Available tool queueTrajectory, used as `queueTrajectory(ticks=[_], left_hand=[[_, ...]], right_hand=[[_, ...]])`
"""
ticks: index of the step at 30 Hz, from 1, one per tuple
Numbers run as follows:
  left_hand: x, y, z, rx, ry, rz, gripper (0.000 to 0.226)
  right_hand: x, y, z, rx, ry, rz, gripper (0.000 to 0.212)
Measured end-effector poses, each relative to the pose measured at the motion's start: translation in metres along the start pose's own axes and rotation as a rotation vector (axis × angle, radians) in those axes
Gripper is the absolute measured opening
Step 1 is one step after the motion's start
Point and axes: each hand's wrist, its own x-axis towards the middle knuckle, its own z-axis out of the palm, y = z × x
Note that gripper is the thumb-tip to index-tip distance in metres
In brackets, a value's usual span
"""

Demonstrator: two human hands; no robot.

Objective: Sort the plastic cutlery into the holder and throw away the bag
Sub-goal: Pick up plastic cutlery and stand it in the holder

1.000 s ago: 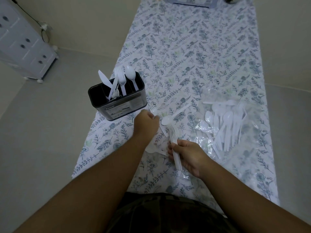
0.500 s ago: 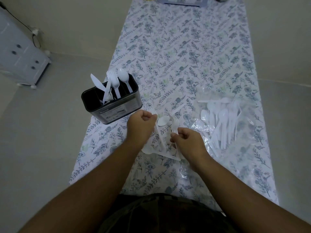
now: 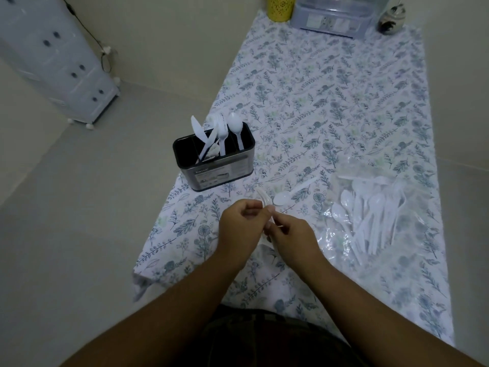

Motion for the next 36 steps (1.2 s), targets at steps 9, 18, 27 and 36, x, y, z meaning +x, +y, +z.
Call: queueTrajectory(ticks=[9, 18, 27, 36], left_hand=[[0.001, -0.004, -0.017, 0.059, -0.021, 0.037, 0.019], [-0.008, -0.001, -0.038, 0.048, -0.114, 0.062, 0.02], [0.005, 0.012, -0.059, 0.154, -0.047, 0.251, 0.022], [0.064, 0.131, -0.084, 0.109, -0.087, 0.502, 0.028]], right_hand=[[-0.007, -0.011, 0.001, 0.284, -0.057, 0.121, 0.032], [-0.007, -0.016, -0.001, 0.487, -0.128, 0.139, 0.021], [0.01, -0.04, 0.005, 0.357, -0.137, -0.037, 0.025], [0.073, -0.143, -0.029, 0.233, 0.075, -0.366, 0.021]])
